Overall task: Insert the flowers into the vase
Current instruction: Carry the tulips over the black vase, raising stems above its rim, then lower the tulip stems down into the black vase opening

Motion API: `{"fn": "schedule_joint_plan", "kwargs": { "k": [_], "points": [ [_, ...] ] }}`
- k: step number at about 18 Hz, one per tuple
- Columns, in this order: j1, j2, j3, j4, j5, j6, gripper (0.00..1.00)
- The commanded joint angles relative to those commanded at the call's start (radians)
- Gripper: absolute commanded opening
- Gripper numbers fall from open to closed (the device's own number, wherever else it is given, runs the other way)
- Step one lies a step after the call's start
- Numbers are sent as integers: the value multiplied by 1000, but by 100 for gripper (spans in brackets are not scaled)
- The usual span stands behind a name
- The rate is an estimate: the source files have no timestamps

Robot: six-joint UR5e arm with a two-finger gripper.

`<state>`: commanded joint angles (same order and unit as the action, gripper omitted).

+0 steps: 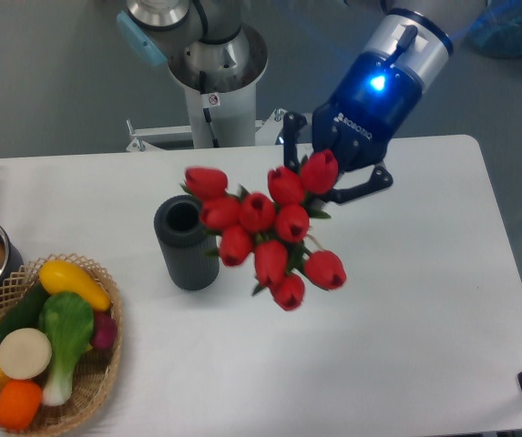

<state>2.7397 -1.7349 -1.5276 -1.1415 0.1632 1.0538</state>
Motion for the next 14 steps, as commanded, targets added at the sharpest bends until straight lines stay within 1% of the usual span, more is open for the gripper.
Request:
{"fn": "schedule_joint_plan", "kwargs": {
  "k": [1, 2, 3, 5, 7, 8, 10, 14],
  "points": [
    [5, 11, -23, 18, -48, -3, 0],
    [11, 29, -46, 22, -75, -5, 0],
    [18, 61, -83, 23, -83, -6, 0],
    [53, 142, -188, 25, -105, 0, 0],
    [69, 195, -270, 32, -158, 6, 0],
    [74, 215, -299, 32, -160, 6, 1],
    [75, 244, -334, 32, -159, 6, 1],
    [75, 271, -376, 40, -157, 11, 1]
  ]
}}
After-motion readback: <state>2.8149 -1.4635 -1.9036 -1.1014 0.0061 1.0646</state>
